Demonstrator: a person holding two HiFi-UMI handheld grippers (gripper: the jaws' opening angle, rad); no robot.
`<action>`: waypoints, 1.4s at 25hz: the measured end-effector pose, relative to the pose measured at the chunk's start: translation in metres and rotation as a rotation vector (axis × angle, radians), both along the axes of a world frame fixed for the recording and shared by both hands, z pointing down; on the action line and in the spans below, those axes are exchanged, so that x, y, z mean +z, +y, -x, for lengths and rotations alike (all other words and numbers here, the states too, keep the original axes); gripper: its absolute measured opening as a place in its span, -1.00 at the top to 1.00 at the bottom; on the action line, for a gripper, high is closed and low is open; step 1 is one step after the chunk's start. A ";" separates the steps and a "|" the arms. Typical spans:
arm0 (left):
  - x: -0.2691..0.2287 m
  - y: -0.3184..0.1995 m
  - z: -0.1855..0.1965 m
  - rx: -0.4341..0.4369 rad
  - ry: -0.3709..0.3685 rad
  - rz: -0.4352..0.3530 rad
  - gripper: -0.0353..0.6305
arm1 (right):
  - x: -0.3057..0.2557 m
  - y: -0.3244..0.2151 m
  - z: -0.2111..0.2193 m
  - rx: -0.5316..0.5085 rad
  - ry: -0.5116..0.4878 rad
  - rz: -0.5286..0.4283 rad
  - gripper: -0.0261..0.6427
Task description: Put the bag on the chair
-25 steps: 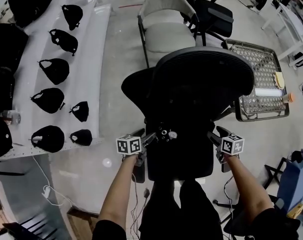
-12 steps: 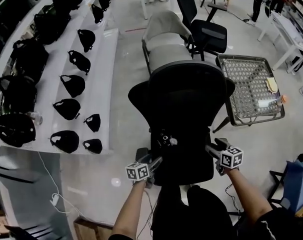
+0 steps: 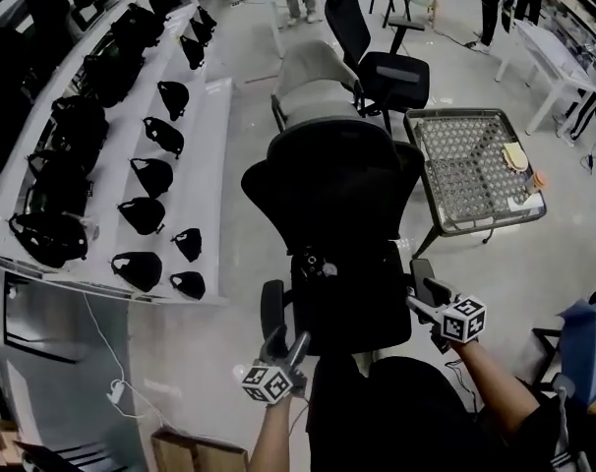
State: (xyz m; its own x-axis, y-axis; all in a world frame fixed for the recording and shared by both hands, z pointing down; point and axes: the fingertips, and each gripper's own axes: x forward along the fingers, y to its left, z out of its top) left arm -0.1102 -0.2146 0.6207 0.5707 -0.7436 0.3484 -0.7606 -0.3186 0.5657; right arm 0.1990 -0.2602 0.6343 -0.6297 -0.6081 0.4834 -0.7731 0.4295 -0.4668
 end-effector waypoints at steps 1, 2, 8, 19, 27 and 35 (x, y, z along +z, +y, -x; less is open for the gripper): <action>-0.008 0.013 -0.010 -0.001 -0.006 -0.016 0.03 | -0.006 0.007 -0.004 -0.003 -0.017 -0.008 0.00; -0.014 0.026 -0.020 -0.002 -0.014 -0.026 0.03 | -0.012 0.015 -0.005 -0.009 -0.043 -0.013 0.00; -0.043 0.081 -0.096 0.055 -0.092 -0.088 0.03 | -0.038 0.058 -0.001 -0.112 -0.097 -0.054 0.04; -0.085 0.110 -0.163 0.140 -0.046 -0.160 0.39 | -0.054 0.151 0.040 -0.168 -0.169 -0.022 0.05; -0.100 0.159 -0.125 0.193 -0.060 -0.192 0.83 | -0.086 0.189 0.081 -0.072 -0.163 -0.098 0.23; -0.112 0.223 -0.034 0.150 -0.088 -0.226 0.84 | -0.111 0.264 0.167 0.005 -0.109 -0.176 0.77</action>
State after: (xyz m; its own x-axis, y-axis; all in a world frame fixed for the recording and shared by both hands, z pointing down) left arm -0.0758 0.0086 0.5084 0.6555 -0.7174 0.2362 -0.7381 -0.5424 0.4012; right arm 0.0323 0.0039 0.5236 -0.6688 -0.6809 0.2986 -0.7249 0.5079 -0.4654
